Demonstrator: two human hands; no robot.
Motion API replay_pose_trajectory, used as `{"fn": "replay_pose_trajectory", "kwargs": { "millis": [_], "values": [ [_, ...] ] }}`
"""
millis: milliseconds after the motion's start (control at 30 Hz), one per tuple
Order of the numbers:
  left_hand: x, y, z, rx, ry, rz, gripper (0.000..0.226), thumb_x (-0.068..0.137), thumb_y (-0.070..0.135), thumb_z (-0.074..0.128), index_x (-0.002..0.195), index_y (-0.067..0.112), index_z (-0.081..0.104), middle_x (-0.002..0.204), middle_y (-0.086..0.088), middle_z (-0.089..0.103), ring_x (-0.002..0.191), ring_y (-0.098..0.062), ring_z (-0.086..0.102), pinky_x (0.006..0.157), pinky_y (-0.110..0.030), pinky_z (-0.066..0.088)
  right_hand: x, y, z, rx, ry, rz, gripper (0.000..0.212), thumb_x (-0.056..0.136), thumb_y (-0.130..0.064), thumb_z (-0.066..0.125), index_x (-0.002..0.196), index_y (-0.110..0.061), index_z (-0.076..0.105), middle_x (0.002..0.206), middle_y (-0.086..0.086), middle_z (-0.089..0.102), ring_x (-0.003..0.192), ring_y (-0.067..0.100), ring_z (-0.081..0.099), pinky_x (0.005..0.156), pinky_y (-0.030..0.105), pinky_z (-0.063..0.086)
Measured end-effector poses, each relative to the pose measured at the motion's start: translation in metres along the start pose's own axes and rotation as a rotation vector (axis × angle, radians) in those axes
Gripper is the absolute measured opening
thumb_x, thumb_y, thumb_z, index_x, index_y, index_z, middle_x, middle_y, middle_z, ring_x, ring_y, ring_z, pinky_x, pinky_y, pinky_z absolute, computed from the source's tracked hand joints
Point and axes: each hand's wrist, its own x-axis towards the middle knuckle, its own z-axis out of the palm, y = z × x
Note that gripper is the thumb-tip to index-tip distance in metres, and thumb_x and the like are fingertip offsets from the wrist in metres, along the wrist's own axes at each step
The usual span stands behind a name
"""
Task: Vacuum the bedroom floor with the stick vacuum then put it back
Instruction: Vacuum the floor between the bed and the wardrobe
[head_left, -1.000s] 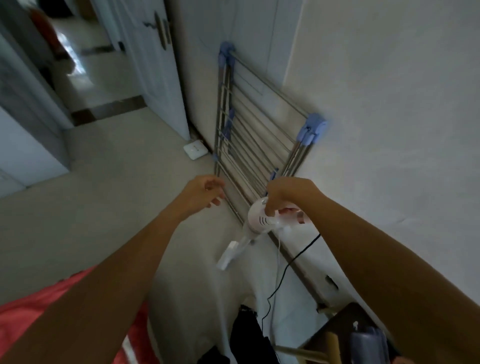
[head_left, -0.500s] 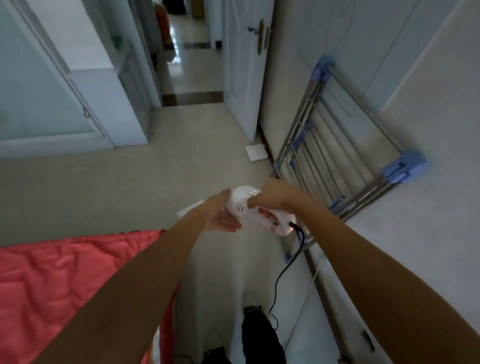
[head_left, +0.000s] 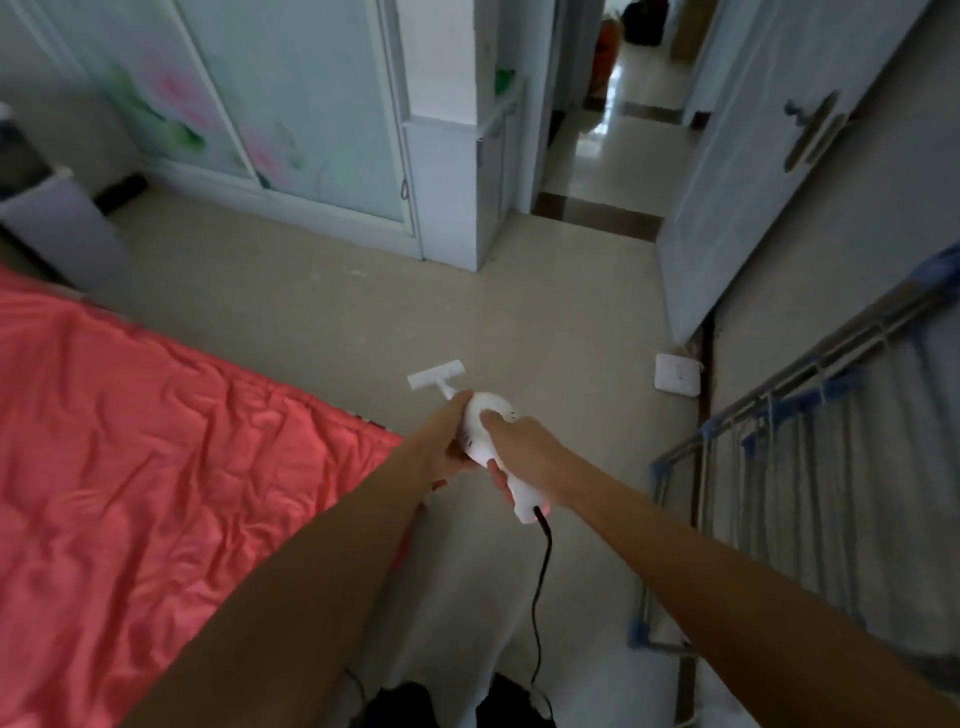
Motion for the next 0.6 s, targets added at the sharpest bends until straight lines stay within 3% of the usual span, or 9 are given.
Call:
{"fn": "replay_pose_trajectory", "kwargs": {
  "millis": [67,133,267,367,467,600],
  "values": [
    [0.007,0.005,-0.015,-0.089,0.055,0.040,0.059,0.098,0.046,0.055,0.138,0.002,0.054,0.139,-0.021,0.058,0.118,-0.038,0.063,0.077,-0.046,0.058,0.016,-0.011,0.009,-0.016,0.014,-0.019,0.034,0.090,-0.048,0.038,0.078,-0.020,0.054,0.078,0.005,0.061,0.068,0.022,0.056,0.077,0.038,0.050],
    [0.022,0.010,-0.033,-0.114,0.092,0.072,0.053,0.094,0.045,0.062,0.124,0.001,0.063,0.118,-0.021,0.068,0.102,-0.036,0.068,0.079,-0.050,0.059,0.029,-0.024,0.015,0.020,0.024,0.017,0.036,0.091,-0.045,0.037,0.081,-0.014,0.054,0.082,0.011,0.067,0.074,0.026,0.061,0.079,0.040,0.052],
    [0.046,0.030,-0.056,-0.055,0.129,0.095,0.049,0.093,0.045,0.061,0.112,0.001,0.065,0.107,-0.019,0.071,0.101,-0.037,0.070,0.093,-0.058,0.054,0.054,-0.046,0.030,0.018,0.020,0.021,0.040,0.096,-0.042,0.034,0.089,-0.009,0.054,0.083,0.016,0.068,0.077,0.033,0.065,0.075,0.042,0.054],
    [0.073,0.044,-0.068,-0.052,0.137,0.075,0.053,0.094,0.046,0.060,0.121,0.000,0.064,0.115,-0.021,0.071,0.103,-0.037,0.071,0.091,-0.057,0.056,0.076,-0.064,0.034,-0.027,0.017,0.019,0.037,0.099,-0.037,0.033,0.080,-0.010,0.051,0.068,0.012,0.062,0.055,0.025,0.058,0.058,0.032,0.052],
    [0.104,0.066,-0.070,-0.101,0.109,0.041,0.044,0.098,0.035,0.056,0.123,-0.001,0.062,0.112,-0.018,0.068,0.094,-0.032,0.069,0.076,-0.047,0.060,0.108,-0.089,0.033,-0.101,0.057,0.033,0.037,0.100,-0.034,0.033,0.088,-0.006,0.054,0.072,0.011,0.062,0.054,0.022,0.056,0.057,0.028,0.051],
    [0.145,0.098,-0.067,-0.108,0.044,0.027,0.029,0.104,0.030,0.047,0.107,0.004,0.062,0.086,-0.009,0.066,0.072,-0.021,0.065,0.050,-0.030,0.057,0.156,-0.115,0.030,-0.201,0.097,0.037,0.041,0.099,-0.036,0.033,0.112,-0.004,0.055,0.102,0.015,0.065,0.092,0.031,0.064,0.085,0.035,0.052]
  ]
}}
